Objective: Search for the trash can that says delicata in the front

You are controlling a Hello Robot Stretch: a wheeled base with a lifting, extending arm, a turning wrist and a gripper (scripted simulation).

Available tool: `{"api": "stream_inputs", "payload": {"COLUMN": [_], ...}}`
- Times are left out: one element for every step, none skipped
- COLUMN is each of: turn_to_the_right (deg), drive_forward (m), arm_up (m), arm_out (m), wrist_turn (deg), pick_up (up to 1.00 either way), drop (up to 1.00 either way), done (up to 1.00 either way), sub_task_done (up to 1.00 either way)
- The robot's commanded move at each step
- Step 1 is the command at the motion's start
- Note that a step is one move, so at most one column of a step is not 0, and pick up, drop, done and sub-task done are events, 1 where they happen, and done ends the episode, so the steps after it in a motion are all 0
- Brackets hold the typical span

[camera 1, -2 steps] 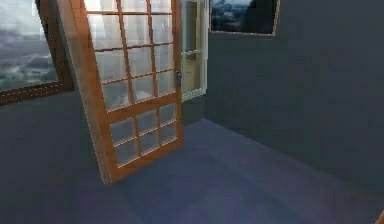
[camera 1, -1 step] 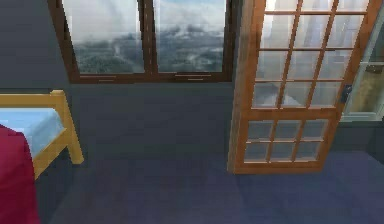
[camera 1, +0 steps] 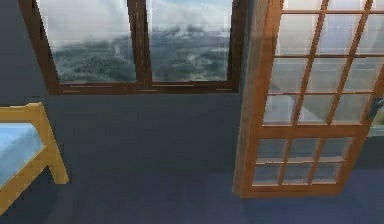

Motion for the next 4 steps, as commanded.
{"api": "stream_inputs", "payload": {"turn_to_the_right": [45.0, 45.0, 6.0, 0.0], "drive_forward": [0.00, 0.00, 0.00, 1.00], "arm_up": [0.00, 0.00, 0.00, 0.00], "arm_out": [0.00, 0.00, 0.00, 0.00], "wrist_turn": [0.0, 0.0, 0.0, 0.0], "pick_up": [0.00, 0.00, 0.00, 0.00], "drop": [0.00, 0.00, 0.00, 0.00], "done": [0.00, 0.00, 0.00, 0.00], "sub_task_done": [0.00, 0.00, 0.00, 0.00]}}
